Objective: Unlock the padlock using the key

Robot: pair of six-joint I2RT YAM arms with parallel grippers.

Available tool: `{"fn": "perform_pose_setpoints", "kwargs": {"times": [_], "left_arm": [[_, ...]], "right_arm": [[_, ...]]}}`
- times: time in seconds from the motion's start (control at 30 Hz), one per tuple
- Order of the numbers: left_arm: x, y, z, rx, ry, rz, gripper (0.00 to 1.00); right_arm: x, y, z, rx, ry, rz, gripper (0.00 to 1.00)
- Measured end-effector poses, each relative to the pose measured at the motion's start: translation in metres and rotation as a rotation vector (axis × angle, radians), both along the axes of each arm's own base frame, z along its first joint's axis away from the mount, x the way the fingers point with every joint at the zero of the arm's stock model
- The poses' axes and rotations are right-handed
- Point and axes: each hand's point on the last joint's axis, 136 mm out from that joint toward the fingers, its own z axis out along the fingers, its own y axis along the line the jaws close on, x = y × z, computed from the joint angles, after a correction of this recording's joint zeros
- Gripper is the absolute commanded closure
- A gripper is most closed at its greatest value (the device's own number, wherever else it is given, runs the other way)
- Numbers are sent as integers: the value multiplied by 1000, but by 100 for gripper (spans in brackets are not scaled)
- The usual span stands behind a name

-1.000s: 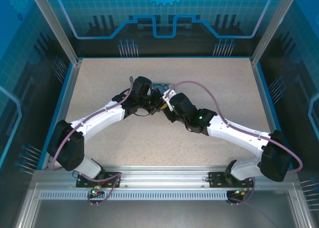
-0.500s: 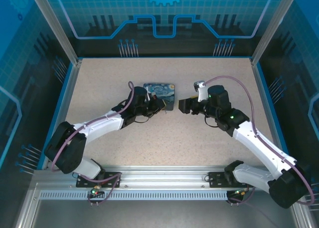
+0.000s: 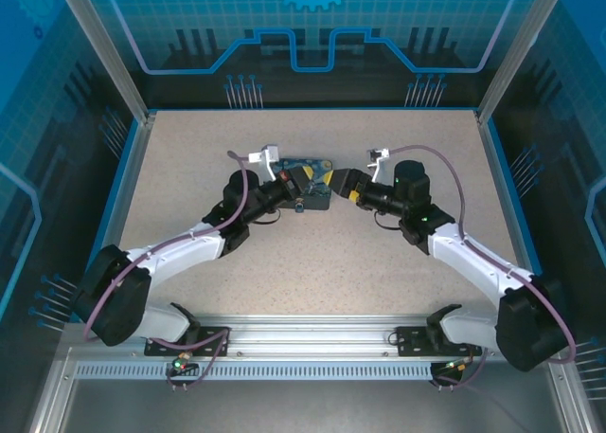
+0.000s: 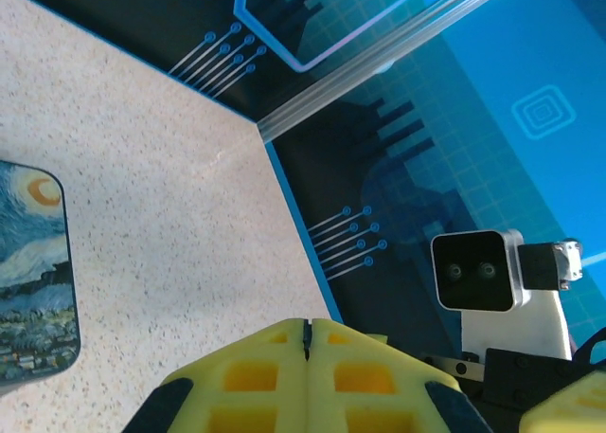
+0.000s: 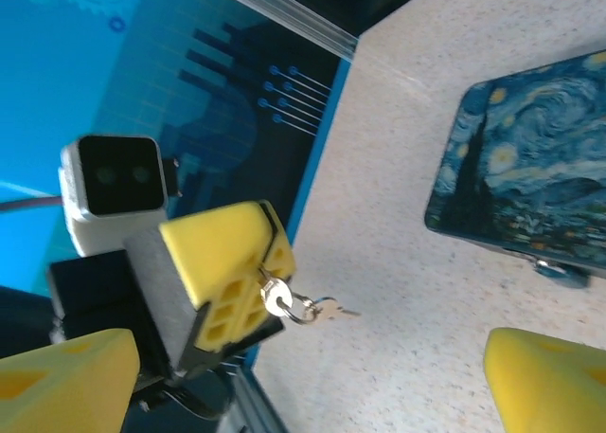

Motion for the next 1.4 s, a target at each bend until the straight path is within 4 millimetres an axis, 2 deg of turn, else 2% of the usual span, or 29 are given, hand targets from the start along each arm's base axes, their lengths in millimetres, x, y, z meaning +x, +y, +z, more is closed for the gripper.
{"fn": "perform_pose_setpoints", "kwargs": {"times": [0.1, 0.23, 0.43, 0.57, 0.67, 0.97, 1.17, 1.4], "left_arm": [[2, 6, 3, -19, -32, 34, 100], [4, 11, 12, -62, -69, 69, 100], [5, 14, 31, -139, -112, 98, 100], [5, 12, 35, -169, -116, 104, 100], [6, 11, 34, -177, -114, 109, 100], [8, 8, 30, -182, -118, 115, 100], [11, 6, 23, -181, -96, 121, 100], [11, 6, 27, -205, -106, 132, 100]], "right_arm": [[6, 4, 12, 72, -14, 0, 33], [16, 10, 22, 158, -31, -1, 43], [30, 23, 9, 216, 11, 3, 56], [31, 34, 1, 236, 33, 22, 57], [28, 39, 5, 254, 25, 38, 57], [27, 39, 18, 294, -3, 45, 65], [25, 41, 24, 313, -8, 58, 65], [22, 43, 27, 327, -13, 68, 66]]}}
